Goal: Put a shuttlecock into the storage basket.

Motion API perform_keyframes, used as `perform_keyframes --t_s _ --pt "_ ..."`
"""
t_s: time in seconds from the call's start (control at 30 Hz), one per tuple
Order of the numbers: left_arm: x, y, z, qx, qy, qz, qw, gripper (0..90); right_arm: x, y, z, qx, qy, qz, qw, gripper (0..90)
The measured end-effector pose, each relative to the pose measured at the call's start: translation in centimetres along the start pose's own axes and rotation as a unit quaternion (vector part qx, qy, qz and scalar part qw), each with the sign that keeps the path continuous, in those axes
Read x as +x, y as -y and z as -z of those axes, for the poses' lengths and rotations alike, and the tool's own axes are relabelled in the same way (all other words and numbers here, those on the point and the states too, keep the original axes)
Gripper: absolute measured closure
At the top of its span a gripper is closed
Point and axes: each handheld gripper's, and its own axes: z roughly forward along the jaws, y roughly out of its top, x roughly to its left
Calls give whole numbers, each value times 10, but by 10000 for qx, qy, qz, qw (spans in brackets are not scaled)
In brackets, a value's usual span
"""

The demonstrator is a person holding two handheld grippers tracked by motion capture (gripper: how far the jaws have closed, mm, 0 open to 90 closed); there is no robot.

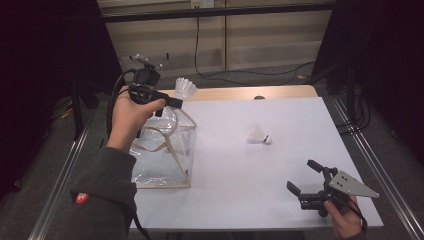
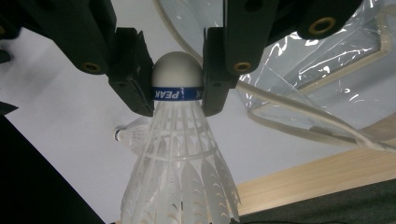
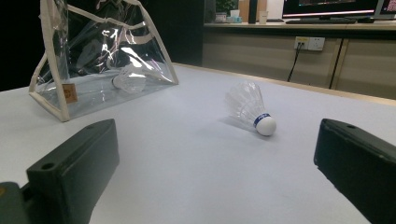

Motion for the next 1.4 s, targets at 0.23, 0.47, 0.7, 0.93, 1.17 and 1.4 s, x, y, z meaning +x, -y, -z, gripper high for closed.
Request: perform_keyframes --t_s 0.23,0.47,0.7,0.93,1.17,1.4 --pt "3 1 3 -30 -69 31 10000 657 0 0 0 -4 1 6 10000 0" --pt "7 3 5 -29 -122 54 9999 657 0 0 0 1 3 -1 10000 0" --pt "9 3 7 -32 -162 61 9998 657 0 0 0 1 1 6 10000 0" --pt "13 4 10 -69 -193 111 9997 657 0 0 0 -2 0 6 10000 0" --pt "17 6 11 -87 -231 178 9995 657 0 0 0 -3 5 3 10000 0" --pt "18 6 12 -107 -268 189 9994 657 0 0 0 0 4 0 10000 0"
